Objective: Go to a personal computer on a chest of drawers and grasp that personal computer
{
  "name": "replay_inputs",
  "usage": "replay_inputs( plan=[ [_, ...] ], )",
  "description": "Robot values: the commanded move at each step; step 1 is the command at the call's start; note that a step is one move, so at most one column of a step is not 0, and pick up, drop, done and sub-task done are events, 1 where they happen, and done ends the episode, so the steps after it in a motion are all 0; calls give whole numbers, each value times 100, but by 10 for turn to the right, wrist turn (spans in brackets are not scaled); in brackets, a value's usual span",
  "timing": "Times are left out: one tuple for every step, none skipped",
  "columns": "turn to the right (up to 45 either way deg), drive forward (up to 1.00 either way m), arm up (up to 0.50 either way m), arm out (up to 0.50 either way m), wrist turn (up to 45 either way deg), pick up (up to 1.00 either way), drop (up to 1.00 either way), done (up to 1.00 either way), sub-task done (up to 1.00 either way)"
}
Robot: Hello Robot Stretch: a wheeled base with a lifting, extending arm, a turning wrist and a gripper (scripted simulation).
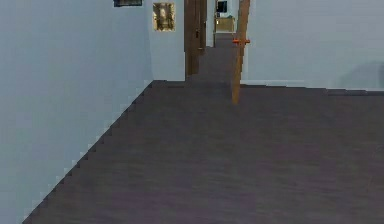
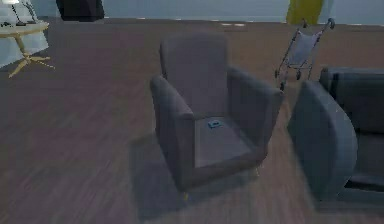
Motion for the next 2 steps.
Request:
replay_inputs(
  plan=[
    [0,100,0,0,0,0,0,0,0],
    [30,0,0,0,0,0,0,0,0]
  ],
)
